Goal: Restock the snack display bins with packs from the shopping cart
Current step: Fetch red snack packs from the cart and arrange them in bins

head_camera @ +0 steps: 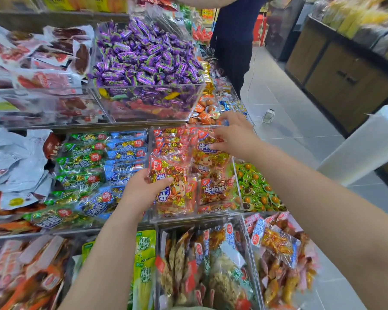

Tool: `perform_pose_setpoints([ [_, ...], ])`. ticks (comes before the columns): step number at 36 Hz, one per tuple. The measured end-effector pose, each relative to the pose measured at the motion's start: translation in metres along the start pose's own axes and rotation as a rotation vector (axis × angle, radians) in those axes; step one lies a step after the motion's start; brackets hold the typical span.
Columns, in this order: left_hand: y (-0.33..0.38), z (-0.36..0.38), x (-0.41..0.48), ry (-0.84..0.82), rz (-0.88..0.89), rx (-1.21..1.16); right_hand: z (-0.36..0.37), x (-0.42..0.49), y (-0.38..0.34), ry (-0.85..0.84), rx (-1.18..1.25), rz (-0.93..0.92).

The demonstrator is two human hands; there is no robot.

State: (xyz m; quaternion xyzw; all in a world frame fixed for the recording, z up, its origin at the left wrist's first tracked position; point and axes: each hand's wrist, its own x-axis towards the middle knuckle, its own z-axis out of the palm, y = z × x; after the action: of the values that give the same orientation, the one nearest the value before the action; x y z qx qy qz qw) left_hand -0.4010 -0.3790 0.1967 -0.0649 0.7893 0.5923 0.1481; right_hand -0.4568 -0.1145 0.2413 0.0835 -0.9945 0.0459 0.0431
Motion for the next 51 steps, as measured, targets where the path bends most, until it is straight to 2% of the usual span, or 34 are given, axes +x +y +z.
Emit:
perform_pose_setpoints([
  [3,-0.002,-0.002,0.001,0.004,-0.001,-0.028,0.001,0.004,-0.007,-0.283,-0.019,-0.028],
  [7,-0.004,-0.001,0.004,0.007,-0.008,0.003,0.02,0.003,-0.017,-0.486,-0.193,-0.019],
  [10,-0.005,-0.001,0.004,0.017,-0.011,0.034,0.041,-0.002,-0.023,-0.632,-0.175,0.004],
  [13,-0.007,-0.003,0.005,0.023,-0.015,0.048,0.054,-0.006,-0.023,-0.56,-0.095,0.057],
  [15,-0.008,-0.005,0.005,0.021,-0.023,0.032,0.06,-0.014,-0.02,-0.404,-0.035,0.068],
  [17,-0.009,-0.007,0.006,0.025,-0.036,0.011,0.066,-0.028,-0.019,-0.267,-0.013,-0.008],
  [20,-0.009,-0.007,0.01,0.017,-0.037,-0.006,0.085,-0.049,-0.021,-0.306,-0.195,-0.174],
  [22,-0.008,-0.006,0.012,0.015,-0.042,0.018,0.1,-0.048,-0.022,-0.311,-0.221,-0.151],
  [26,-0.003,0.002,0.014,0.041,-0.045,0.055,0.111,-0.028,-0.023,-0.211,-0.183,-0.102],
  [29,0.001,0.006,0.01,0.052,-0.003,0.129,0.119,-0.014,-0.021,-0.235,-0.164,-0.033],
  [31,0.0,0.004,0.009,-0.005,0.0,0.142,0.123,-0.009,-0.02,-0.258,-0.168,-0.022],
  [35,-0.003,-0.008,0.002,-0.273,-0.1,-0.051,0.122,-0.002,-0.018,-0.273,-0.169,0.006],
  [37,-0.004,-0.012,-0.001,-0.304,-0.09,-0.046,0.117,-0.003,-0.02,-0.297,-0.15,0.01],
  [39,-0.003,-0.013,-0.001,-0.259,-0.048,0.011,0.105,-0.005,-0.023,-0.361,-0.063,0.02],
  [41,0.0,-0.011,0.002,-0.23,-0.012,0.063,0.082,-0.007,-0.023,-0.404,0.16,0.056],
  [43,0.005,-0.007,0.004,-0.237,0.007,0.056,0.052,-0.012,-0.019,-0.279,0.514,0.157],
  [45,0.011,0.0,0.008,-0.245,0.022,0.062,0.022,-0.021,-0.017,-0.054,0.826,0.231],
  [47,0.018,0.012,0.013,-0.273,0.036,0.1,0.003,-0.033,-0.017,0.005,0.943,0.109],
  [48,0.021,0.019,0.014,-0.295,0.05,0.117,-0.002,-0.04,-0.018,-0.042,0.88,0.006],
  [51,0.029,0.041,0.019,-0.357,0.092,0.203,0.004,-0.05,-0.02,-0.191,0.35,-0.212],
])
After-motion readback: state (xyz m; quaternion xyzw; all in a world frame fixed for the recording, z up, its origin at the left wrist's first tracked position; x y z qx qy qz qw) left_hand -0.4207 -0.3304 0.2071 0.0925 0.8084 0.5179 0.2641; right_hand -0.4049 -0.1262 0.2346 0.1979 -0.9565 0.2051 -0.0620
